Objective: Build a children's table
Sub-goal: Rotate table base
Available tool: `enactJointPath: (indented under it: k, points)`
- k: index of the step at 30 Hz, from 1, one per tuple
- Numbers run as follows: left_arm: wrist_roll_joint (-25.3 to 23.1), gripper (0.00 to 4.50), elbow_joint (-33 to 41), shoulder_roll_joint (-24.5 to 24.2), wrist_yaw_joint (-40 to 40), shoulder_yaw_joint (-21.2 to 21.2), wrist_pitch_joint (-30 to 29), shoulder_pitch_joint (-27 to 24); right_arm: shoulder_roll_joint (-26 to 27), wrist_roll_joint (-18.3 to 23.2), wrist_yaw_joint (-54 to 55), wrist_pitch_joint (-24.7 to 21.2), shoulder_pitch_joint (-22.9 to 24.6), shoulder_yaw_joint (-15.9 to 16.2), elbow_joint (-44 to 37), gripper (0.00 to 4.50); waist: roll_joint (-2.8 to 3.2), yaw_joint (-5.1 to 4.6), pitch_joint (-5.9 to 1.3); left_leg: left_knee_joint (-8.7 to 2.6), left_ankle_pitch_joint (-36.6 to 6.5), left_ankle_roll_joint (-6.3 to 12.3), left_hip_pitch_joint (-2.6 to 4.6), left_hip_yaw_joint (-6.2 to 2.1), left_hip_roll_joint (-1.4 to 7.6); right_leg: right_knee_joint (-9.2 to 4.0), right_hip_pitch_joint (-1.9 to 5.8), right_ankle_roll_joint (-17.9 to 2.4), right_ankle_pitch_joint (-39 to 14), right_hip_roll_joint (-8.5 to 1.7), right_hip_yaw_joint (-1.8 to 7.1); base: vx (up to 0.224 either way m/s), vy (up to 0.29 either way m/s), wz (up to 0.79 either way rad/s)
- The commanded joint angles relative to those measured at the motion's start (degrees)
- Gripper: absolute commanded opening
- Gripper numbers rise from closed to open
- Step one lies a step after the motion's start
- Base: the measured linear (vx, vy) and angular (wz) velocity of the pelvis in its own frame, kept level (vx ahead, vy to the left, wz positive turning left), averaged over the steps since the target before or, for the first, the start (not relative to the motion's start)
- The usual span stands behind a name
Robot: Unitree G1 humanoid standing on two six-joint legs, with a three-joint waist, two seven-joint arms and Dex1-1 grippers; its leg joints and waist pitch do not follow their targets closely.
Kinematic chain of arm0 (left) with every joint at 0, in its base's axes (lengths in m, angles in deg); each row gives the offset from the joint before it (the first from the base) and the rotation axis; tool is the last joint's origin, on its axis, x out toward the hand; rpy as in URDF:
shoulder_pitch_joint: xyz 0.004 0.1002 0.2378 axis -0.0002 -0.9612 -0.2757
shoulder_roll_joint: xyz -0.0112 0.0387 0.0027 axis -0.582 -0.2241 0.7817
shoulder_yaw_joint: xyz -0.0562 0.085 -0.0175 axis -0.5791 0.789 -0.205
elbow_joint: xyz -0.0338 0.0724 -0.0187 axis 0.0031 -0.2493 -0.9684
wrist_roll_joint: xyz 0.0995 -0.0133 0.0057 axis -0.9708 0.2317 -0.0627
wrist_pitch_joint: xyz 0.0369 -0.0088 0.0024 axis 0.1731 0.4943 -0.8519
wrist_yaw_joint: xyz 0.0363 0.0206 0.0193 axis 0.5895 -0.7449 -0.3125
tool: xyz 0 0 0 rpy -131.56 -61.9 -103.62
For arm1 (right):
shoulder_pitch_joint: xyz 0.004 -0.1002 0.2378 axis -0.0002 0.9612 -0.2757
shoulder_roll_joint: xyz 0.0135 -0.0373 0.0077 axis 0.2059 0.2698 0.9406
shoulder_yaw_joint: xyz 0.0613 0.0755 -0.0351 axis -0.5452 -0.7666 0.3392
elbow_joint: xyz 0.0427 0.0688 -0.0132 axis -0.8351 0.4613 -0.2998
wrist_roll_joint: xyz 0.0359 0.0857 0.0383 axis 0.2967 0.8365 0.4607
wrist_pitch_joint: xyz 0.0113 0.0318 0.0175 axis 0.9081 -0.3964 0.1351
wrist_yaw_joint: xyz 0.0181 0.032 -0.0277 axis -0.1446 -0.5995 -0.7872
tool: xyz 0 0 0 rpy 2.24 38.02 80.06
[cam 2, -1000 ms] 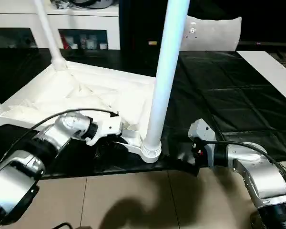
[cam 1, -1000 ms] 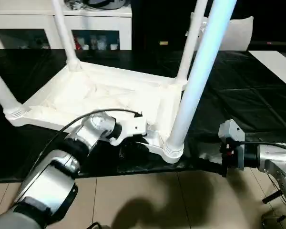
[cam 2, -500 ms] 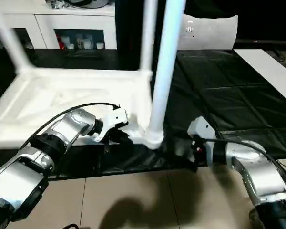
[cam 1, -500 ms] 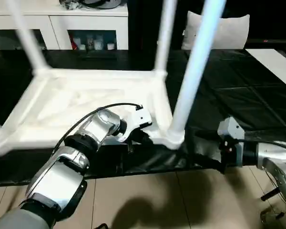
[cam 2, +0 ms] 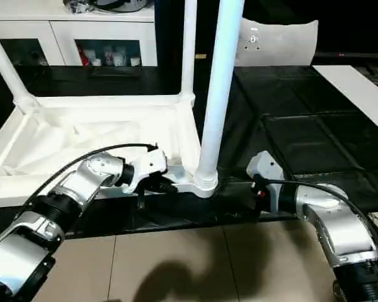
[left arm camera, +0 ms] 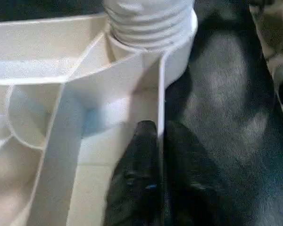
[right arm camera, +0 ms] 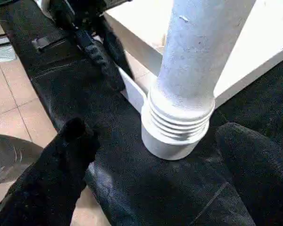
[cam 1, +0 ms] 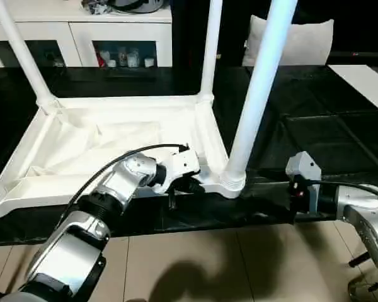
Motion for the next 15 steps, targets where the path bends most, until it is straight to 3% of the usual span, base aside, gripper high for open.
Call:
enactJointPath:
  k: [1,3,4,6,12,15]
  points:
    - [-1.17,0.93,-1.66,-0.57,1.5,0.22,1.92,0.29,-0.29,0.43,-0.32,-0.13,-1.08,-0.18,-0.33,4.5,-0.97,0.45,-3.45,-3.53,-5.96,5.0,-0.52,0.64,0.63,-4.88,3.64,-11.09,-8.52,-3.27,2.38,0.0,0.0,0.0]
    - [-1.7,1.0,-2.32,-0.77,1.84,0.47,2.42,0.64,-0.29,0.48,-0.32,-0.15,-1.15,-0.24,-0.3,4.5,-0.99,0.63,-3.41,-3.6,-6.37,4.81,-0.46,0.63,0.66,-4.87,3.64,-10.89,-8.72,-3.31,2.39,0.0,0.0,0.0]
    - [-1.76,1.0,-2.56,-1.0,1.4,0.52,2.49,0.79,-0.27,0.5,-0.33,-0.2,-1.13,-0.28,-0.42,4.5,-0.65,0.69,-3.37,-3.64,-6.6,4.67,-0.44,0.6,0.66,-4.9,3.59,-10.85,-9.09,-3.34,2.4,0.0,0.0,0.0]
    - [-1.6,1.0,-2.89,-1.27,0.53,0.41,2.36,1.08,-0.23,0.51,-0.4,-0.27,-1.08,-0.34,-0.56,4.5,-0.88,0.7,-3.36,-3.68,-7.05,4.33,-0.46,0.61,0.63,-5.02,3.65,-10.48,-9.9,-3.33,2.41,0.0,0.0,0.0]
    - [-2.37,1.0,-4.83,-2.16,-1.23,0.38,2.79,1.87,-0.03,0.71,-0.3,-0.56,-0.73,-0.47,-1.1,4.5,-0.75,0.67,-3.48,-3.66,-6.29,4.05,-0.54,0.53,0.57,-4.82,3.75,-10.71,-8.05,-3.32,2.42,0.0,0.0,0.0]
    - [-2.09,0.64,-5.48,-2.34,-1.64,0.1,3.56,1.91,-0.08,0.78,-0.42,-0.58,-0.43,-0.46,-1.27,4.5,-0.68,0.65,-3.46,-3.64,-6.33,4.14,-0.58,0.52,0.6,-4.76,3.79,-11.23,-7.28,-3.37,2.4,0.0,0.0,0.0]
